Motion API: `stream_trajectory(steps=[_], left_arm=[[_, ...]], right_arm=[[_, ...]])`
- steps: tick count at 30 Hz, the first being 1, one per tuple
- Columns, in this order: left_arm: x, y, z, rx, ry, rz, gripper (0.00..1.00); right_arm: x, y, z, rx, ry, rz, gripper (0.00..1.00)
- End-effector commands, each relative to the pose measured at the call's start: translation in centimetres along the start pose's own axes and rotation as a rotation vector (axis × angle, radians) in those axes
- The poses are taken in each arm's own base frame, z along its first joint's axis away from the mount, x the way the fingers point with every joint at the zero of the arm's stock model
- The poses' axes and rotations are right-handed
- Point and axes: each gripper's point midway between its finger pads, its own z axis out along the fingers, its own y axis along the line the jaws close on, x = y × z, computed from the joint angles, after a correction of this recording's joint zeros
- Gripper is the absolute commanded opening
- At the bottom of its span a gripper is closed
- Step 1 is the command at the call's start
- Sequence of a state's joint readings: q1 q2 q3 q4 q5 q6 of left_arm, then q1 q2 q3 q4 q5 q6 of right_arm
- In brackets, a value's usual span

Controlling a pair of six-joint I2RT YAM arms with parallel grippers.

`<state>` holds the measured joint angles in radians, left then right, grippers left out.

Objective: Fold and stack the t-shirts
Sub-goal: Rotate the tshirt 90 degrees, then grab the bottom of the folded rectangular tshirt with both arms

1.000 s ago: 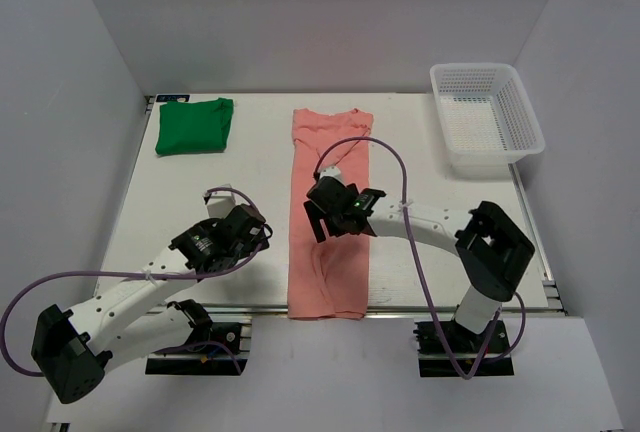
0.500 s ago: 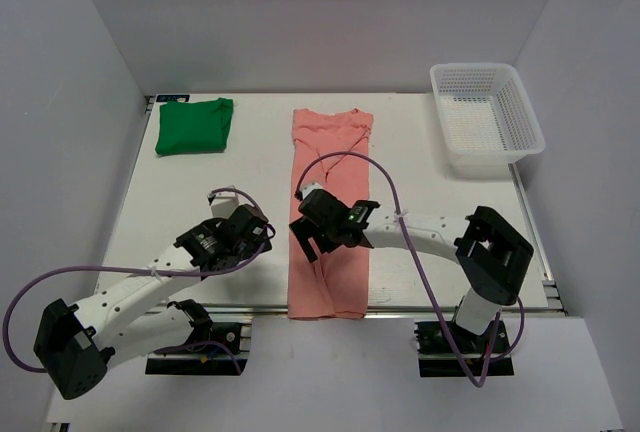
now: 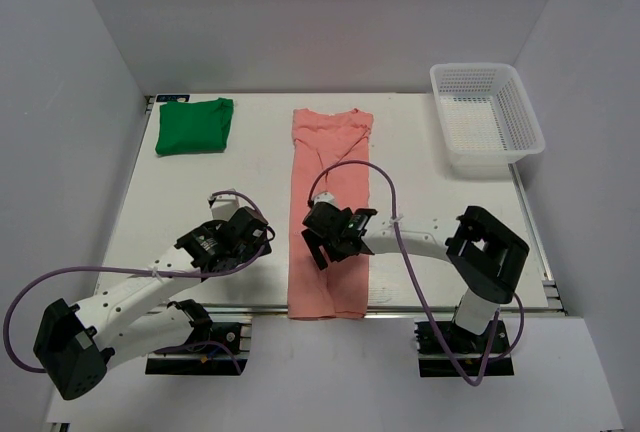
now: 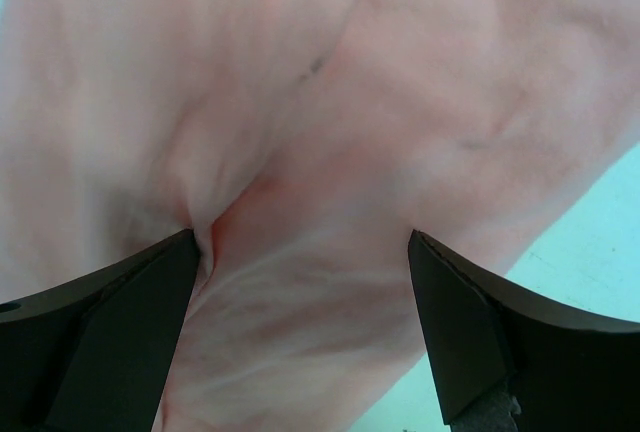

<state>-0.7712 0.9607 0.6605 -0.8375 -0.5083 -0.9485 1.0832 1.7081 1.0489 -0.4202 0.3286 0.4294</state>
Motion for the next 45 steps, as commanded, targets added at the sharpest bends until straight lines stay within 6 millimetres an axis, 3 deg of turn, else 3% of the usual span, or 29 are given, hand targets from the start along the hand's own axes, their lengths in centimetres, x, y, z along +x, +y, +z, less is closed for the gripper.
stream_trajectory(steps=[1,6,13,16,21,24,27,32,37,38,43,44,45], left_arm=[[-0.1,0.2,-0.1,0.002,-0.006,-0.016,1.00],[0.0,0.2,0.0,0.009,-0.011,-0.020,1.00],[0.1,0.3,0.1,0.002,-0.006,-0.016,1.00],[0.1,0.3,0.1,0.002,-0.006,-0.016,1.00],[0.5,-0.4,0.3,0.022,0.021,-0.007,1.00],[0.9,-0.9,0.5,0.037,0.041,0.004,1.00],[1.0,-2.4,0.5,0.103,0.058,0.026,1.00],[1.8,-2.4,1.4,0.084,0.086,0.051,1.00],[2.4,-2.7,1.9,0.082,0.114,0.071,1.00],[2.6,-2.9,2.0,0.090,0.122,0.070,1.00],[3.0,-3.0,2.4,0.100,0.128,0.087,1.00],[2.9,-3.2,2.4,0.108,0.121,0.094,1.00],[2.7,-3.4,2.5,0.117,0.114,0.089,1.00]], right_arm=[[0.6,-1.6,-0.7,0.080,-0.018,0.059,0.90],[0.8,-2.0,-1.5,0.059,-0.067,0.112,0.90],[2.6,-2.4,-0.7,0.077,-0.029,0.139,0.90],[0.9,-2.2,-1.9,0.054,-0.093,0.137,0.90],[-3.6,0.3,-4.9,-0.106,-0.236,0.096,0.90],[-5.3,1.4,-5.3,-0.158,-0.285,0.087,0.90],[-6.1,1.5,-4.2,-0.127,-0.280,0.116,0.90],[-6.6,0.7,-0.9,-0.050,-0.240,0.165,0.90],[-7.8,0.5,2.0,-0.119,-0.202,0.226,0.90],[-7.9,-0.5,2.7,-0.107,-0.187,0.242,0.90],[-7.5,-1.0,6.6,-0.142,-0.109,0.264,0.90],[-7.6,-2.3,7.3,-0.127,-0.101,0.289,0.90],[-6.8,-2.1,8.7,-0.139,-0.064,0.291,0.90]])
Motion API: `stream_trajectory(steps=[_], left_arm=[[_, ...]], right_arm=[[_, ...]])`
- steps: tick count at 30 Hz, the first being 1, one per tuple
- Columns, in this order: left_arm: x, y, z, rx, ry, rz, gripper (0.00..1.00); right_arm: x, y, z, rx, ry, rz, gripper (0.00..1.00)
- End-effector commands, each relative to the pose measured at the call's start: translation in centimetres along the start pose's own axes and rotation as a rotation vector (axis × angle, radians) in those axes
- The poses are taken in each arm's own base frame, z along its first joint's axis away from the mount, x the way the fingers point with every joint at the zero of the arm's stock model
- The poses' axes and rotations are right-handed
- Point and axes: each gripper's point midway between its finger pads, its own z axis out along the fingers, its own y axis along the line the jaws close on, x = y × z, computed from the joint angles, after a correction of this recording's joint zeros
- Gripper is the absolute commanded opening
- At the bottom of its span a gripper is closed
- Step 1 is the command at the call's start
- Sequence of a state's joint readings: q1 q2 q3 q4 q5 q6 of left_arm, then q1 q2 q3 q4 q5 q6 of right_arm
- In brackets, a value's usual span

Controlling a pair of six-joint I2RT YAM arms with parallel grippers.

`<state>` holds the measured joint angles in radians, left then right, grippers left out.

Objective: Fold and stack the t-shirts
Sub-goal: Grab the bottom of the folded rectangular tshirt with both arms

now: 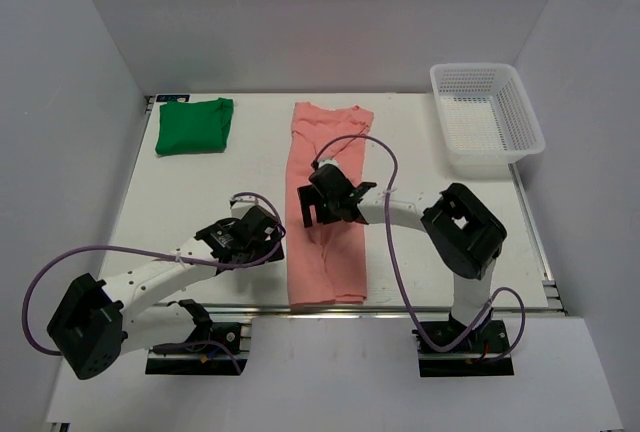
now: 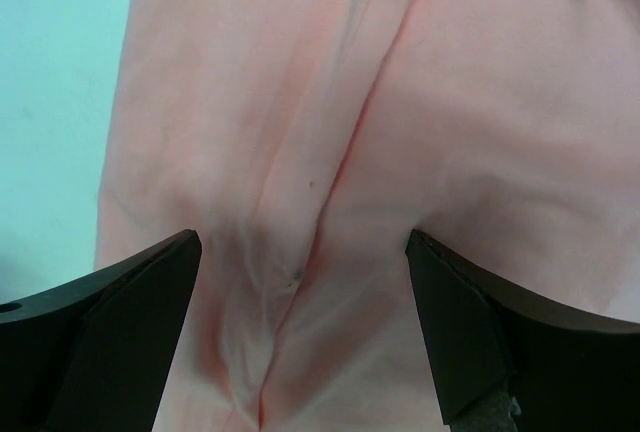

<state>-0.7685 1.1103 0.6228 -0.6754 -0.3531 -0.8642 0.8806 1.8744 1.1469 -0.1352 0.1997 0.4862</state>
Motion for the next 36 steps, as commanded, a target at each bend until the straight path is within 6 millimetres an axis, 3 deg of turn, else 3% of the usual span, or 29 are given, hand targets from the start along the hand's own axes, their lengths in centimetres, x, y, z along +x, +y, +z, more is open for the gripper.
stream_trajectory(steps=[1,3,4,5,7,8,9,11,15,16,17,18,19,20,22,23,24,25,26,27,28,30,31,33,34,36], left_arm=[[-0.6,-0.8,0.1,0.039,-0.024,0.010,1.00],[-1.5,-1.6,-0.3,0.056,-0.039,0.011,1.00],[-1.6,-1.7,-0.2,0.050,-0.034,0.028,1.00],[-2.2,-2.2,-0.5,0.063,-0.047,0.034,1.00],[-2.3,-2.0,-0.4,0.046,-0.045,0.038,1.00],[-2.4,-2.2,-0.3,0.043,-0.043,0.052,1.00],[-2.3,-2.1,-0.2,0.037,-0.038,0.055,1.00],[-2.0,-2.3,-0.2,0.050,-0.023,0.066,1.00],[-1.5,-3.7,0.0,0.132,-0.005,0.078,1.00],[-1.5,-4.2,0.1,0.157,-0.007,0.085,1.00],[-1.2,-4.4,0.2,0.177,-0.001,0.093,1.00],[-1.1,-5.2,0.0,0.222,0.009,0.118,1.00],[-1.1,-6.1,0.0,0.267,-0.002,0.134,1.00],[-0.9,-6.9,-0.3,0.304,0.005,0.140,1.00],[-0.1,-7.4,0.1,0.342,0.023,0.170,1.00],[0.0,-7.8,0.3,0.355,0.032,0.172,1.00],[0.2,-7.7,0.5,0.347,0.041,0.174,1.00],[0.6,-7.6,0.8,0.344,0.057,0.178,1.00],[1.1,-7.1,1.0,0.322,0.081,0.186,1.00],[1.4,-6.7,1.3,0.300,0.090,0.190,1.00],[1.7,-6.8,1.4,0.298,0.098,0.200,0.97],[2.7,-6.3,1.6,0.299,0.126,0.205,0.93],[3.1,-6.1,1.5,0.316,0.127,0.204,0.93],[3.5,-6.7,1.2,0.372,0.128,0.198,0.90],[4.4,-6.5,1.4,0.381,0.153,0.202,0.88],[4.5,-6.6,1.3,0.401,0.146,0.200,0.87]], right_arm=[[1.3,-1.8,3.3,-0.021,0.082,0.046,0.90],[0.3,-2.5,4.5,-0.023,0.076,0.072,0.90],[0.7,-3.4,5.5,-0.014,0.101,0.087,0.90],[-0.9,-3.3,5.7,-0.034,0.077,0.092,0.90],[-1.2,-4.3,6.8,-0.026,0.086,0.106,0.90],[-2.8,-4.0,6.7,-0.054,0.071,0.102,0.90],[-3.0,-4.0,6.8,-0.056,0.069,0.091,0.90],[-3.9,-2.6,5.6,-0.119,0.070,0.055,0.90],[-6.2,-1.3,1.0,-0.169,-0.015,0.035,0.90],[-5.4,-1.6,0.4,-0.170,-0.007,0.037,0.90],[-7.6,-0.7,-2.6,-0.205,-0.088,0.028,0.90],[-6.3,-1.4,-2.8,-0.193,-0.088,0.027,0.90],[-6.6,-1.3,-3.5,-0.196,-0.110,0.021,0.90],[-8.3,-1.1,-6.1,-0.210,-0.181,0.021,0.90],[-6.9,-1.8,-6.7,-0.192,-0.169,0.025,0.90],[-7.7,-1.8,-8.7,-0.199,-0.217,0.029,0.90],[-5.8,-2.6,-8.4,-0.177,-0.176,0.047,0.90],[-5.8,-2.7,-9.3,-0.184,-0.185,0.070,0.90],[-4.4,-4.2,-9.0,-0.113,-0.160,0.090,0.90],[-4.2,-4.9,-10.1,-0.080,-0.176,0.103,0.90],[-1.7,-6.2,-9.7,-0.033,-0.125,0.125,0.90],[-0.9,-6.5,-10.8,-0.032,-0.123,0.130,0.90],[1.4,-7.7,-10.6,0.014,-0.072,0.130,0.90],[2.0,-7.8,-11.1,0.008,-0.071,0.147,0.90],[3.8,-7.7,-10.9,-0.013,-0.028,0.152,0.90],[4.8,-7.0,-10.8,-0.060,-0.015,0.171,0.90]])
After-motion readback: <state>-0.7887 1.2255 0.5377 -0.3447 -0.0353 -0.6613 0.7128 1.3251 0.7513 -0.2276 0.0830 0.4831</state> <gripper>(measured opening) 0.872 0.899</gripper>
